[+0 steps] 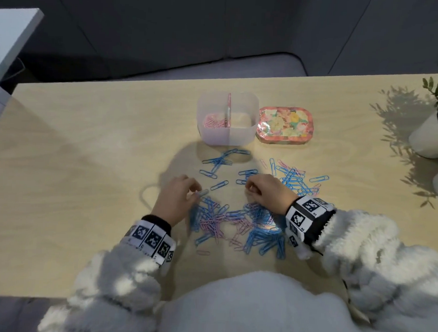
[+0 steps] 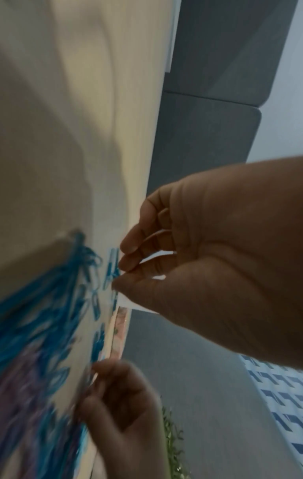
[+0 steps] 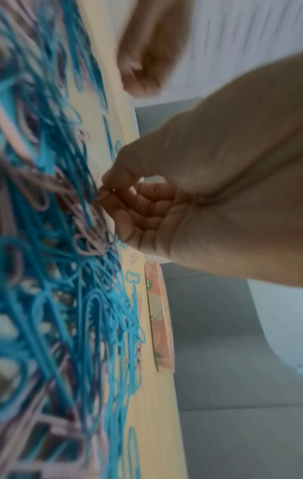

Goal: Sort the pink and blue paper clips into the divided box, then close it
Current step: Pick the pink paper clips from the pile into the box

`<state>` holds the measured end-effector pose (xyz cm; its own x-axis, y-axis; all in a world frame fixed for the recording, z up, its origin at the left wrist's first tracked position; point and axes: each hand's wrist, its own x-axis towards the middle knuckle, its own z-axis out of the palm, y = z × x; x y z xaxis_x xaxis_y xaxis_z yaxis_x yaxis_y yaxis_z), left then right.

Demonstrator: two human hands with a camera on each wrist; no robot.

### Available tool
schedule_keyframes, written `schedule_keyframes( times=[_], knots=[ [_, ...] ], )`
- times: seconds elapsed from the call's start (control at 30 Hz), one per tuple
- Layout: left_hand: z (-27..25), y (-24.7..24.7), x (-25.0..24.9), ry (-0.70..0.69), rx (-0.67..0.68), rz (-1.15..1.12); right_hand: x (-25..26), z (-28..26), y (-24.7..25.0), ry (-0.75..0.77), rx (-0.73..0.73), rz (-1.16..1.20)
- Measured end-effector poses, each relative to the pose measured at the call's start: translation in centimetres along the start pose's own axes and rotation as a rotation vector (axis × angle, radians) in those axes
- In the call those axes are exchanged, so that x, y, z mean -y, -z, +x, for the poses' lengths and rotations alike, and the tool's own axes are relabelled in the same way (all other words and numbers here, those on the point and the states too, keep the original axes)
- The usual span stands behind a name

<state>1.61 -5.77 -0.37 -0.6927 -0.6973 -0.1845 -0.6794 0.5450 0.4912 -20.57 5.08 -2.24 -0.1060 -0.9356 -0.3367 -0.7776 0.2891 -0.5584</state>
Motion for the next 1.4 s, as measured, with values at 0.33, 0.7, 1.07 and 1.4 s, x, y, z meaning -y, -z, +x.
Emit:
schedule_keyframes(
  times=[0.33, 0.7, 1.07, 1.4],
  knots=[
    [-0.9, -2.6, -0.6, -0.116, 0.026, 0.194, 4.7, 2.2, -0.6, -0.464, 0.020, 0.928],
    [-3.1, -1.7, 0.1, -0.081, 0.014, 0.065, 6.3, 2.4, -3.1, 0.118, 0.075, -0.119],
    [-4.7, -2.4, 2.3, -0.041, -0.119, 0.038, 3.6, 1.3, -1.3, -0.097, -0.026, 0.484],
    [-5.0, -4.5, -0.8, -0.026, 0.009, 0.122, 5.2, 0.4, -4.0, 0.044, 0.018, 0.221]
  ],
)
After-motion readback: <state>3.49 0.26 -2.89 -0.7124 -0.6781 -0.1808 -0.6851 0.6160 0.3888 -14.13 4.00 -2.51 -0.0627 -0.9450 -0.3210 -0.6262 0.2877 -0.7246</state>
